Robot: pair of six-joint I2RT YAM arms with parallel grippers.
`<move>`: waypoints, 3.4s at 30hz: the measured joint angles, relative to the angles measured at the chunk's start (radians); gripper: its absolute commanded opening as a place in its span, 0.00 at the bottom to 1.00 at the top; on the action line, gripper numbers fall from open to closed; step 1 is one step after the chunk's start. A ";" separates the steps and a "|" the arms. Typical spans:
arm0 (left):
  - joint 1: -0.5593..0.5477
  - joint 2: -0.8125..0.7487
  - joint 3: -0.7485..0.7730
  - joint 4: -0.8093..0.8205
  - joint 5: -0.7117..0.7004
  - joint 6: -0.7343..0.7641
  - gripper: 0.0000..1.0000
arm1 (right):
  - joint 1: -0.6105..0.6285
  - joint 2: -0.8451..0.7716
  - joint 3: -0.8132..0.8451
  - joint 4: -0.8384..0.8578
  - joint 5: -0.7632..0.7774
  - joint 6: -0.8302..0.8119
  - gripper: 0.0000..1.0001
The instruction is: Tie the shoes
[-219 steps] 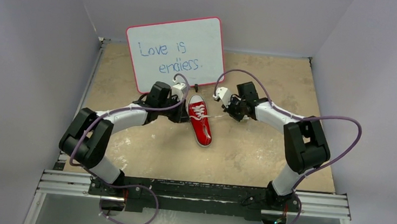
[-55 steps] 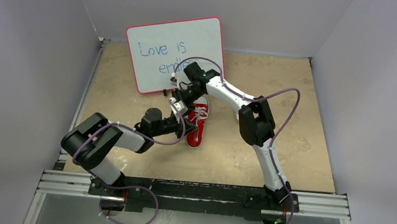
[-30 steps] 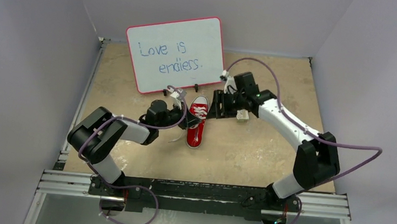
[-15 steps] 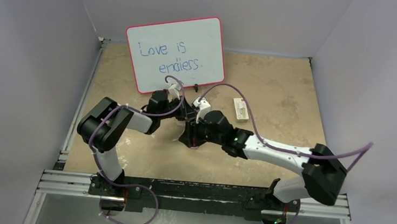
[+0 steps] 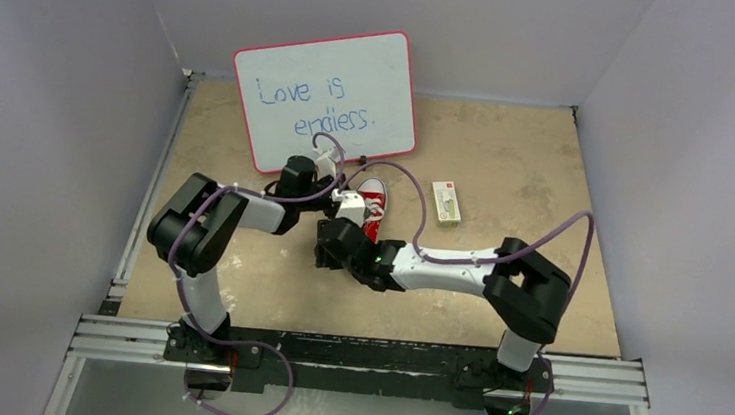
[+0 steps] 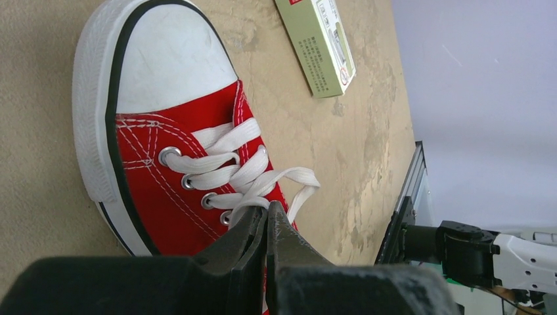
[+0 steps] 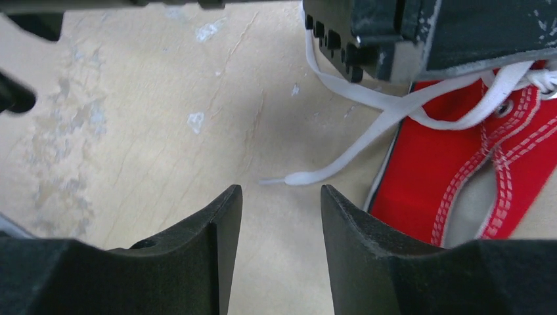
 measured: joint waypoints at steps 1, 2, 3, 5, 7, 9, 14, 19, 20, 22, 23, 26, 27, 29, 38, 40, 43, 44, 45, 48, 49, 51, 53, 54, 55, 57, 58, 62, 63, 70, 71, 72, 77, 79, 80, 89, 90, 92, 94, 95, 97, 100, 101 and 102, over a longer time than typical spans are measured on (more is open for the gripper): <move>0.000 0.003 0.006 -0.014 0.003 0.006 0.00 | 0.003 0.027 0.027 -0.020 0.025 0.029 0.50; 0.000 0.005 0.010 -0.025 0.005 0.011 0.00 | 0.004 0.048 0.046 -0.033 0.040 0.049 0.49; 0.001 0.008 0.015 -0.035 0.007 0.017 0.00 | 0.009 0.075 0.074 -0.057 0.061 0.075 0.48; 0.001 0.015 0.027 -0.056 0.009 0.022 0.00 | 0.017 0.129 0.126 -0.111 0.112 0.128 0.47; 0.002 0.019 0.036 -0.071 0.009 0.027 0.00 | 0.023 0.160 0.151 -0.155 0.152 0.165 0.47; 0.003 0.020 0.042 -0.083 0.009 0.034 0.00 | 0.029 0.184 0.169 -0.206 0.188 0.204 0.48; 0.005 0.020 0.045 -0.094 0.009 0.044 0.00 | 0.034 0.227 0.212 -0.278 0.240 0.275 0.48; 0.006 0.020 0.045 -0.098 0.009 0.044 0.00 | 0.037 0.260 0.239 -0.304 0.275 0.324 0.45; 0.006 0.020 0.045 -0.098 0.008 0.044 0.00 | 0.038 0.268 0.245 -0.307 0.282 0.333 0.44; 0.006 0.020 0.045 -0.097 0.009 0.043 0.00 | 0.041 0.283 0.258 -0.312 0.307 0.344 0.38; 0.006 0.020 0.045 -0.095 0.009 0.043 0.00 | 0.042 0.288 0.263 -0.318 0.316 0.356 0.34; 0.006 0.020 0.045 -0.092 0.010 0.043 0.00 | 0.041 0.297 0.267 -0.322 0.339 0.371 0.07; 0.006 0.020 0.045 -0.091 0.010 0.043 0.00 | 0.041 0.298 0.266 -0.322 0.343 0.369 0.00; 0.006 0.020 0.044 -0.091 0.011 0.043 0.00 | 0.040 0.297 0.264 -0.321 0.342 0.363 0.00; 0.006 0.017 0.026 -0.061 0.012 0.016 0.00 | -0.055 -0.185 -0.053 -0.241 -0.129 0.065 0.00; 0.006 0.017 0.016 -0.045 0.011 -0.003 0.00 | -0.140 -0.289 -0.106 -0.186 -0.291 0.007 0.00; 0.006 0.014 0.006 -0.020 0.009 -0.041 0.00 | -0.257 -0.335 -0.129 -0.150 -0.502 -0.083 0.00; 0.006 0.011 0.004 -0.014 0.009 -0.050 0.00 | -0.276 -0.333 -0.129 -0.150 -0.554 -0.105 0.00; 0.006 0.006 0.004 -0.009 0.009 -0.063 0.00 | -0.295 -0.331 -0.129 -0.155 -0.618 -0.130 0.00; 0.006 -0.013 0.004 0.004 0.010 -0.082 0.00 | -0.341 -0.332 -0.129 -0.173 -0.739 -0.176 0.00; 0.006 -0.021 0.004 0.008 0.011 -0.090 0.00 | -0.362 -0.333 -0.128 -0.184 -0.782 -0.192 0.00; 0.006 -0.035 0.004 0.016 0.011 -0.097 0.00 | -0.403 -0.336 -0.126 -0.215 -0.831 -0.218 0.00; 0.006 -0.047 0.004 0.027 0.011 -0.098 0.00 | -0.449 -0.343 -0.125 -0.252 -0.869 -0.241 0.00; 0.006 -0.051 0.004 0.034 0.011 -0.098 0.00 | -0.472 -0.349 -0.125 -0.272 -0.882 -0.253 0.00; 0.006 -0.052 0.004 0.039 0.011 -0.098 0.00 | -0.492 -0.357 -0.125 -0.292 -0.896 -0.263 0.00; 0.006 -0.052 0.004 0.045 0.011 -0.100 0.00 | -0.526 -0.373 -0.125 -0.323 -0.926 -0.287 0.00; 0.006 -0.052 0.004 0.050 0.011 -0.101 0.00 | -0.541 -0.378 -0.126 -0.333 -0.951 -0.301 0.00; 0.006 -0.052 0.004 0.055 0.012 -0.098 0.00 | -0.589 -0.377 -0.134 -0.353 -1.057 -0.343 0.00; 0.006 -0.052 0.004 0.053 0.012 -0.097 0.00 | -0.598 -0.371 -0.134 -0.363 -1.086 -0.361 0.00; 0.006 -0.052 0.005 0.025 0.012 -0.084 0.00 | -0.614 -0.306 -0.097 -0.566 -1.182 -0.486 0.00; 0.006 -0.052 0.005 0.024 0.012 -0.083 0.00 | -0.614 -0.306 -0.097 -0.595 -1.183 -0.494 0.00; 0.006 -0.052 0.005 0.023 0.012 -0.077 0.00 | -0.614 -0.308 -0.097 -0.626 -1.183 -0.503 0.00; 0.010 -0.052 0.005 0.013 0.012 -0.068 0.00 | -0.616 -0.301 -0.093 -0.706 -1.174 -0.511 0.00; 0.015 -0.052 0.005 0.007 0.013 -0.065 0.00 | -0.618 -0.265 -0.082 -0.718 -1.157 -0.514 0.00; 0.019 -0.052 0.005 0.003 0.013 -0.063 0.00 | -0.618 -0.244 -0.076 -0.718 -1.151 -0.513 0.00; 0.045 -0.069 0.005 -0.044 0.021 -0.030 0.00 | -0.620 -0.042 -0.008 -0.658 -1.033 -0.507 0.22; 0.048 -0.071 0.005 -0.048 0.023 -0.026 0.00 | -0.620 -0.032 -0.004 -0.645 -1.023 -0.512 0.31; 0.052 -0.071 0.005 -0.055 0.028 -0.019 0.00 | -0.620 -0.032 -0.005 -0.633 -1.012 -0.534 0.40; 0.052 -0.071 0.005 -0.061 0.032 -0.017 0.00 | -0.620 -0.063 -0.007 -0.613 -1.007 -0.570 0.53; 0.052 -0.071 0.005 -0.062 0.035 -0.017 0.00 | -0.620 -0.085 -0.013 -0.593 -1.011 -0.587 0.58; 0.052 -0.071 0.005 -0.061 0.038 -0.018 0.00 | -0.620 -0.179 -0.068 -0.481 -1.027 -0.624 0.60; 0.052 -0.071 0.000 -0.048 0.043 -0.029 0.00 | -0.620 -0.304 -0.183 -0.263 -1.045 -0.648 0.58; 0.052 -0.071 -0.003 -0.043 0.046 -0.034 0.00 | -0.620 -0.319 -0.210 -0.196 -1.053 -0.657 0.55; 0.052 -0.071 -0.005 -0.039 0.049 -0.036 0.00 | -0.620 -0.315 -0.228 -0.137 -1.054 -0.666 0.52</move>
